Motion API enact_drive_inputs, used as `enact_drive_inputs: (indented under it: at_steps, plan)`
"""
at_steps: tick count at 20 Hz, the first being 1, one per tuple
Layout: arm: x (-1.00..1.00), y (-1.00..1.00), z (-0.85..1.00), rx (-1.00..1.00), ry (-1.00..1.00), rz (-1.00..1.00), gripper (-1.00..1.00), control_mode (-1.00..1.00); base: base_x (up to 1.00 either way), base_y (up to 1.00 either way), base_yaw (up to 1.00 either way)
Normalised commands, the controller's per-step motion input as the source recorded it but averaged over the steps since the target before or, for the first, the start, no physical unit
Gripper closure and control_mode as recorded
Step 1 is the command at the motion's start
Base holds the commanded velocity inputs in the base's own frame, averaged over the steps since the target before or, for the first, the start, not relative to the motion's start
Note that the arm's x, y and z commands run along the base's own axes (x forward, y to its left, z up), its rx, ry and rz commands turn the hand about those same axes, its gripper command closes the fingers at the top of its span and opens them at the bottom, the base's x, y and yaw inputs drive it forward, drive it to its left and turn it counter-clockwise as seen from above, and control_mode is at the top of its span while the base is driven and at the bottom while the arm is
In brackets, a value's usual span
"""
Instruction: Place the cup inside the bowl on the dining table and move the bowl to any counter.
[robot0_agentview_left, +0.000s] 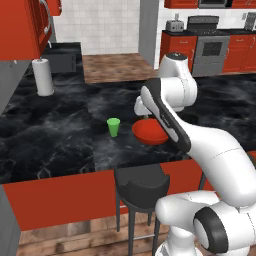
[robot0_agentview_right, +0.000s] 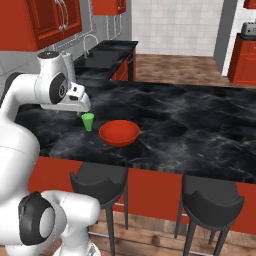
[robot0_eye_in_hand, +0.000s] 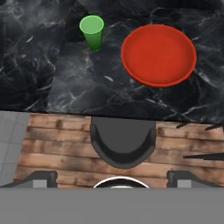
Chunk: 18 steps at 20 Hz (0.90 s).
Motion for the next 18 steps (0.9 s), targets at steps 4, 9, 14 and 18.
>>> enact_drive_inputs:
  at_steps: [4,9,14,18]
  plan:
    - [0.23,0.01,0.00,0.02,-0.05,0.00,-1.00,-1.00,0.00,0.00,0.00]
    - [0.19,0.13,0.00,0.02,-0.09,0.00,-1.00,-1.00,0.00,0.00,0.00]
    - [0.05,0.25,0.00,0.00,-0.09,0.00,-1.00,-1.00,0.00,0.00,0.00]
    - [0.01,0.28,-0.01,0.00,-0.07,0.00,-1.00,-1.00,0.00,0.00,0.00]
